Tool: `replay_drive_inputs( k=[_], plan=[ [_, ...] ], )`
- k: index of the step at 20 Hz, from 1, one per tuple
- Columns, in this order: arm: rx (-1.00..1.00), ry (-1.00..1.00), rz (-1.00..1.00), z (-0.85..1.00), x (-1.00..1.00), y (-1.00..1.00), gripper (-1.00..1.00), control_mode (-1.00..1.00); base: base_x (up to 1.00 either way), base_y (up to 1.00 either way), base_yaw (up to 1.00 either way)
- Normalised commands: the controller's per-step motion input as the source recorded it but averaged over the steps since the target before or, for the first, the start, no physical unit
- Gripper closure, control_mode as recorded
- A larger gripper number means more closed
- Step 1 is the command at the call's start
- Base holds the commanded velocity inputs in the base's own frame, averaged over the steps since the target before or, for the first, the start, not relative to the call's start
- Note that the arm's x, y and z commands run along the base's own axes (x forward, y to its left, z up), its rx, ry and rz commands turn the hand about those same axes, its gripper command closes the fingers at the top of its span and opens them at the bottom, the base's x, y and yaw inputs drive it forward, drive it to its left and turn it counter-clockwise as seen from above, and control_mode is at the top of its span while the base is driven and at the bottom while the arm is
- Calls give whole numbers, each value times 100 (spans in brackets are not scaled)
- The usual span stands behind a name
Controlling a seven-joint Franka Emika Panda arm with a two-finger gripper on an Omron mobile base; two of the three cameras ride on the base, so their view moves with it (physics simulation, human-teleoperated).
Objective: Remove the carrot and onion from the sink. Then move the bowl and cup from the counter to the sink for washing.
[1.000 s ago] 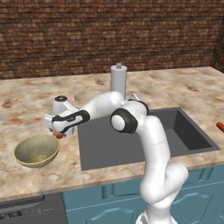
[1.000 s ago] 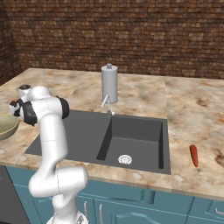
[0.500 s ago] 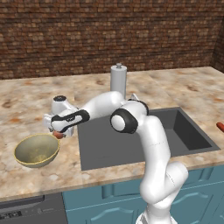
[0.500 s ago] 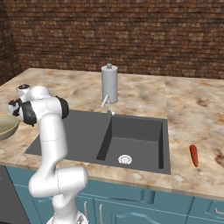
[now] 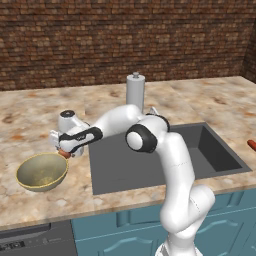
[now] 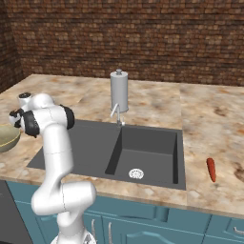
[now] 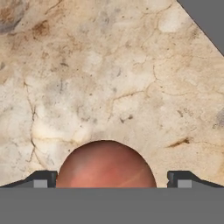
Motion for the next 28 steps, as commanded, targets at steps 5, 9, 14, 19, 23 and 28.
replay_drive_inputs(
  k=[5, 9, 14, 19, 23, 28],
  plan=[
    [0, -5, 0, 24, -9, 0, -100, -100, 0, 0, 0],
    [0, -3, 0, 35, -16, 0, -100, -100, 0, 0, 0],
    [0, -2, 0, 40, -19, 0, -100, -100, 0, 0, 0],
    [2, -7, 3, 36, -31, -6, -100, -100, 0, 0, 0],
    [10, -15, 9, 30, -43, -21, -100, -100, 0, 0, 0],
    [19, -10, 15, 22, -48, -27, -100, -100, 0, 0, 0]
  ],
)
